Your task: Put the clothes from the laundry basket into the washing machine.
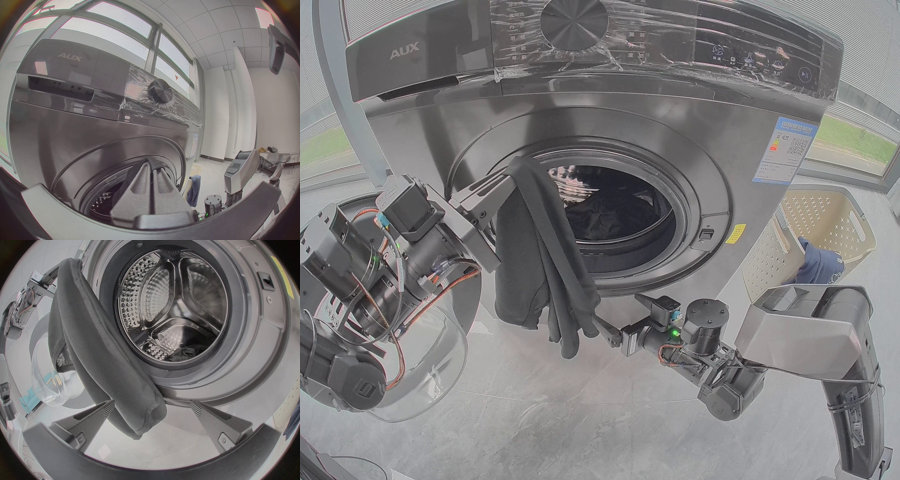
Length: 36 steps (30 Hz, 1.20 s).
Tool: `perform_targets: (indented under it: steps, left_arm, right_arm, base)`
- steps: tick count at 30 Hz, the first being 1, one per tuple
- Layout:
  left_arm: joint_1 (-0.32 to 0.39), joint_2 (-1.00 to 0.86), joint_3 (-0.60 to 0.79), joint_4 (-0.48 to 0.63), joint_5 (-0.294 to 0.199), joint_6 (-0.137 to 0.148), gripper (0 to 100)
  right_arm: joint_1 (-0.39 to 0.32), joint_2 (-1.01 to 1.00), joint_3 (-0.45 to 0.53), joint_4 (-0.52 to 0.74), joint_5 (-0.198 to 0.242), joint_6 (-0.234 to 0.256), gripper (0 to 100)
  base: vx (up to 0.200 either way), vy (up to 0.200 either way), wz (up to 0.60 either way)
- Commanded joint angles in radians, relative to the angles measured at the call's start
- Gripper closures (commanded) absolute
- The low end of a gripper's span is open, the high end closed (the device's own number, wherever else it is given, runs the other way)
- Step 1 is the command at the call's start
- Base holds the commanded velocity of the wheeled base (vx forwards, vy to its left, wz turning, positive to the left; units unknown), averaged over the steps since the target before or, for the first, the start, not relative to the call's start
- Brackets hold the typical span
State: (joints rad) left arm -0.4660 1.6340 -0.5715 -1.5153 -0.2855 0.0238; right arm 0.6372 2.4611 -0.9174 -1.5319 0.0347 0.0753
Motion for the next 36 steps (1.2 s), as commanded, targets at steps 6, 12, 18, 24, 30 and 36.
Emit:
perform_targets:
  steps: [6, 12, 18, 24, 30, 36]
  left_arm:
    - [0.0, 0.001, 0.001, 0.0, 0.0, 0.001, 100]
    - [0.0, 0.001, -0.001, 0.0, 0.0, -0.001, 100]
    - [0.0, 0.001, -0.001, 0.0, -0.001, -0.001, 100]
    - [0.0, 0.001, -0.001, 0.0, 0.0, -0.001, 100]
    - [0.0, 0.001, -0.001, 0.0, -0.001, -0.001, 100]
    - [0.0, 0.001, -0.001, 0.0, -0.001, -0.001, 100]
  right_arm:
    - [0.019, 0.004, 0.028, -0.01, -0.002, 0.006, 0]
    - [0.056, -0.007, 0.054, -0.013, -0.009, 0.008, 0]
    - [0.075, 0.001, 0.046, -0.013, -0.009, 0.008, 0]
    - [0.101, 0.007, 0.038, -0.013, -0.009, 0.008, 0]
    - [0.101, 0.038, -0.009, -0.01, -0.009, 0.004, 0]
    - [0.09, 0.081, -0.074, -0.007, -0.009, 0.003, 0]
  base:
    - [0.0, 0.0, 0.0]
    - [0.0, 0.0, 0.0]
    - [0.0, 0.0, 0.0]
    - [0.0, 0.0, 0.0]
    - [0.0, 0.0, 0.0]
    - [0.0, 0.0, 0.0]
